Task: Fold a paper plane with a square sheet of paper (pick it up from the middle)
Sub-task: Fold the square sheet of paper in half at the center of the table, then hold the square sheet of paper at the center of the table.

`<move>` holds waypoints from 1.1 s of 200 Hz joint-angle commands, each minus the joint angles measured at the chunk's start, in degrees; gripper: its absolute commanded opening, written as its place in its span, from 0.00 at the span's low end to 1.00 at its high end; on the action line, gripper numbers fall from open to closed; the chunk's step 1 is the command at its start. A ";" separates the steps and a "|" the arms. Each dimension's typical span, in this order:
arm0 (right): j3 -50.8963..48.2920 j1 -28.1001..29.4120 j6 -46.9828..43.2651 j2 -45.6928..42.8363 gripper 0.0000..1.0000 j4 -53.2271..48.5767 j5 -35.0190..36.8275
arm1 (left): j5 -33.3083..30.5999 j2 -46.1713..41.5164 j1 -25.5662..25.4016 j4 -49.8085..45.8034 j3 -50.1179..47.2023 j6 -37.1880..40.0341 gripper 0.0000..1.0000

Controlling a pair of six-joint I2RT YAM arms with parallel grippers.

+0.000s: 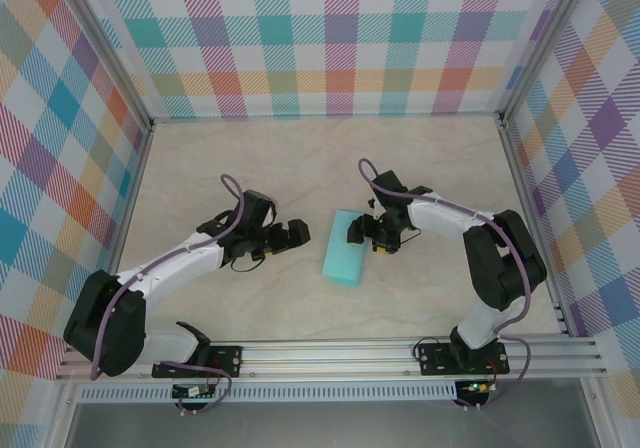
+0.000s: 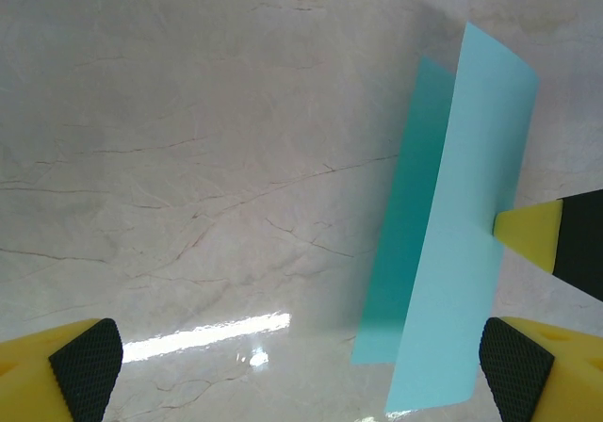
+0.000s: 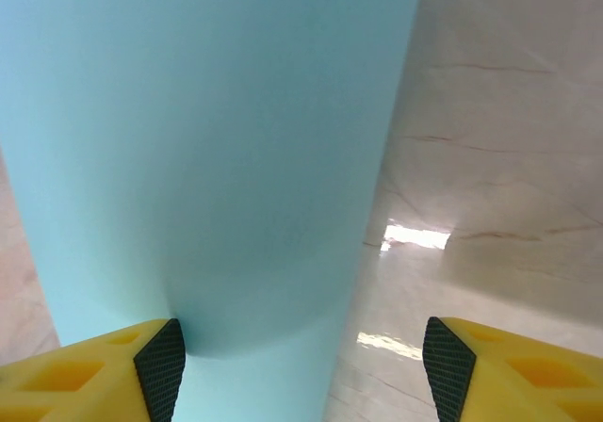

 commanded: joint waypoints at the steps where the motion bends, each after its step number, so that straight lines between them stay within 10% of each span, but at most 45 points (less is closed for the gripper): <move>1: -1.02 -0.17 -1.09 -1.50 0.71 -3.27 3.52 | 0.08 1.62 -1.27 0.93 2.47 -0.49 1.00; 220: 2.14 0.27 -2.42 6.22 0.78 -4.47 4.68 | 1.68 9.99 -3.39 5.85 6.50 -0.02 0.99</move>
